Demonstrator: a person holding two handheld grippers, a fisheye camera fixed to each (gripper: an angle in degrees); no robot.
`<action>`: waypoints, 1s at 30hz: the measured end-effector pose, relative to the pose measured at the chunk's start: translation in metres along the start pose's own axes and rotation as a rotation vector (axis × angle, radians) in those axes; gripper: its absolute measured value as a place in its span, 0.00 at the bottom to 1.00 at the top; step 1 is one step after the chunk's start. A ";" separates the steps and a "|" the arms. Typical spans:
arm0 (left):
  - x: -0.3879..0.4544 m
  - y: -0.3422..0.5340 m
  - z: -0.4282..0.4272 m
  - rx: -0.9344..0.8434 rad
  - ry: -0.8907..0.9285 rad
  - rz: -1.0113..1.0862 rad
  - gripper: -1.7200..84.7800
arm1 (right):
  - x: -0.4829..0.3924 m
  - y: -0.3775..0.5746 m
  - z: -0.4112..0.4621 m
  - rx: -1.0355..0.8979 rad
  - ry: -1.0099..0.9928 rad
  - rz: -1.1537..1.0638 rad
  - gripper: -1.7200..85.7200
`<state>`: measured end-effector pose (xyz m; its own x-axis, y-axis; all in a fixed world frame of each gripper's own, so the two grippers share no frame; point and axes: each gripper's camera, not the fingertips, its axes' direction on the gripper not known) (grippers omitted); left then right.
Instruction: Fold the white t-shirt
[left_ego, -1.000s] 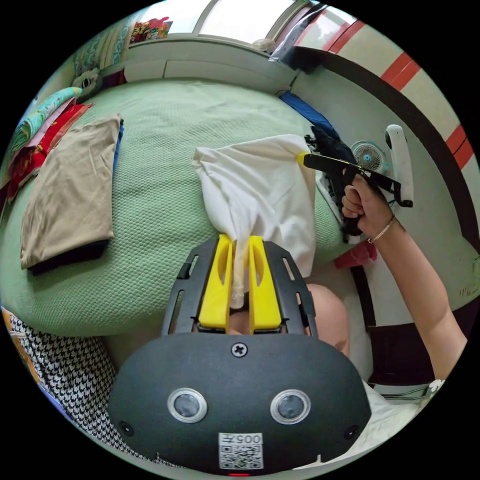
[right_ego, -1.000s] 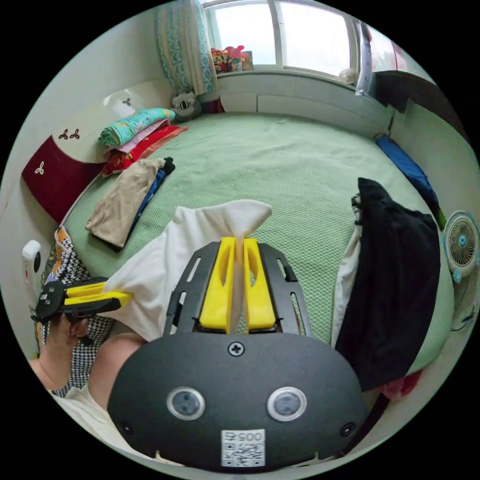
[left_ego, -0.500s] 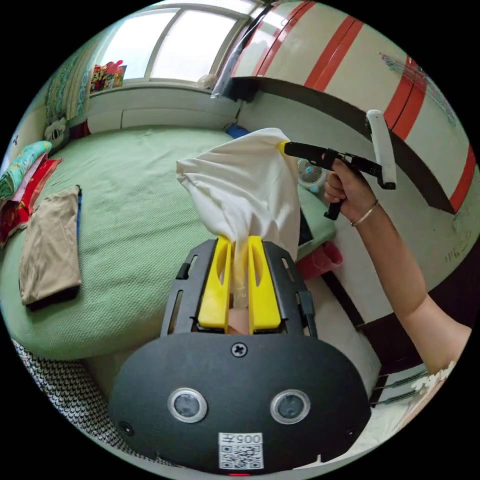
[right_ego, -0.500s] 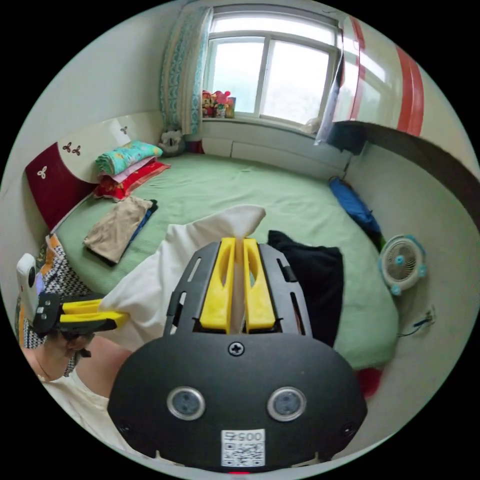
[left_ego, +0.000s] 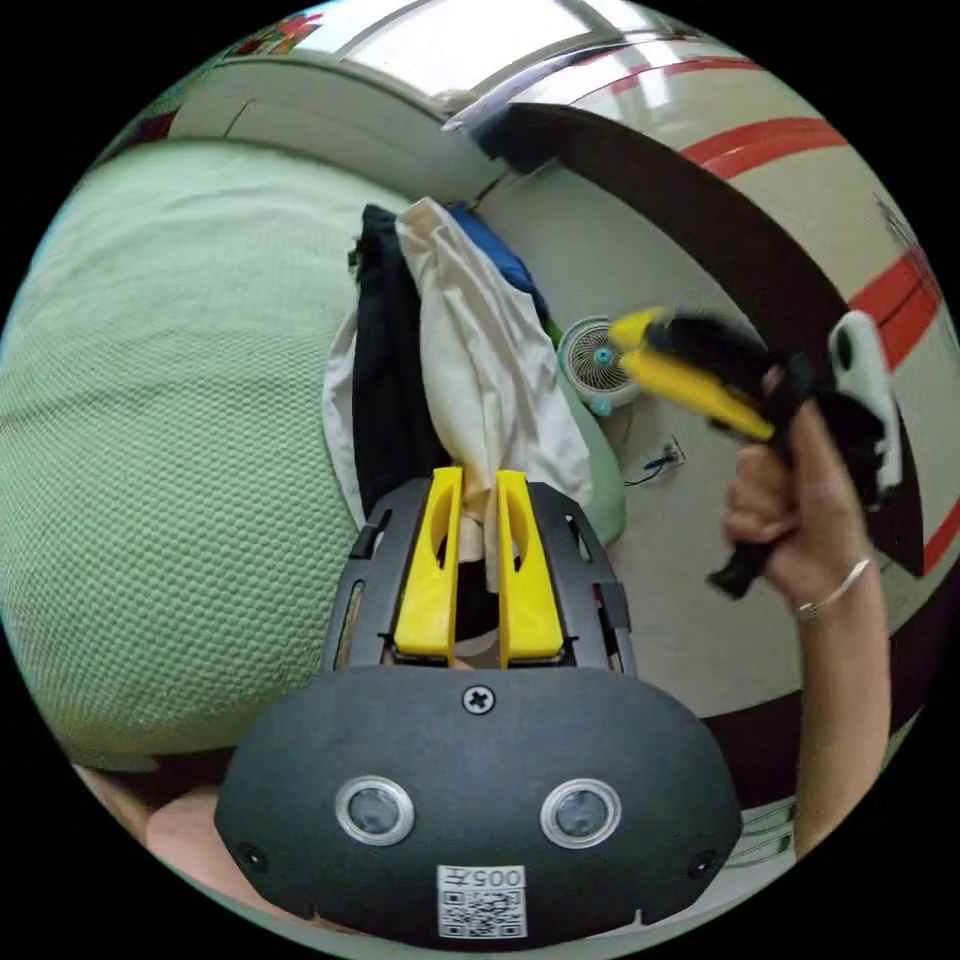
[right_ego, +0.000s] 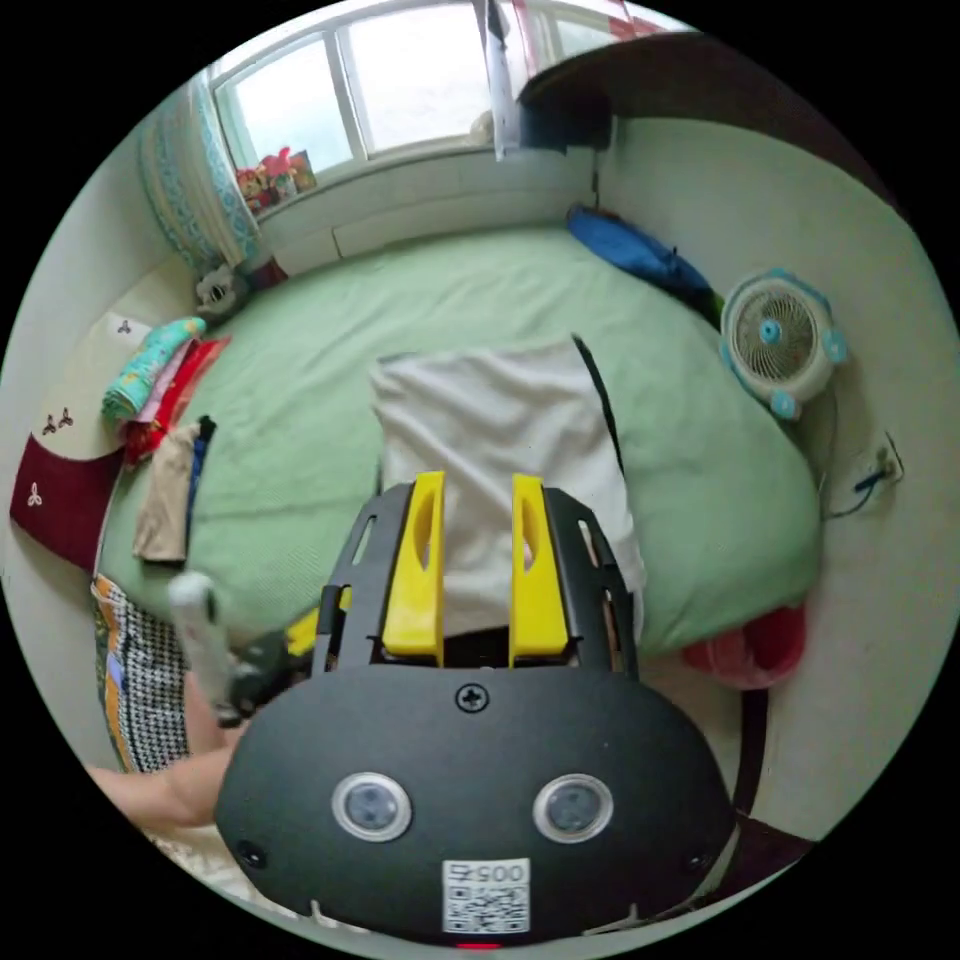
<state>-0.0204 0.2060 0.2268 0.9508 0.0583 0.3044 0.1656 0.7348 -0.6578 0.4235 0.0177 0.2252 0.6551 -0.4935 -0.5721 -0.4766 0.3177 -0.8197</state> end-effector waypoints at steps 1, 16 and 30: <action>0.001 0.003 -0.006 -0.003 -0.005 0.031 0.09 | 0.013 0.021 0.022 -0.046 0.042 0.008 0.11; -0.028 0.036 -0.130 -0.015 -0.339 0.225 0.02 | -0.059 0.044 0.071 0.055 0.020 -0.179 0.12; -0.098 0.111 -0.290 0.078 -0.588 0.008 0.01 | -0.104 0.113 0.142 0.179 0.172 -0.112 0.02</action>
<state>-0.0195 0.0852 -0.0760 0.6436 0.4125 0.6447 0.1176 0.7790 -0.6159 0.3841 0.2199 0.1882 0.5809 -0.6593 -0.4773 -0.2856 0.3841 -0.8780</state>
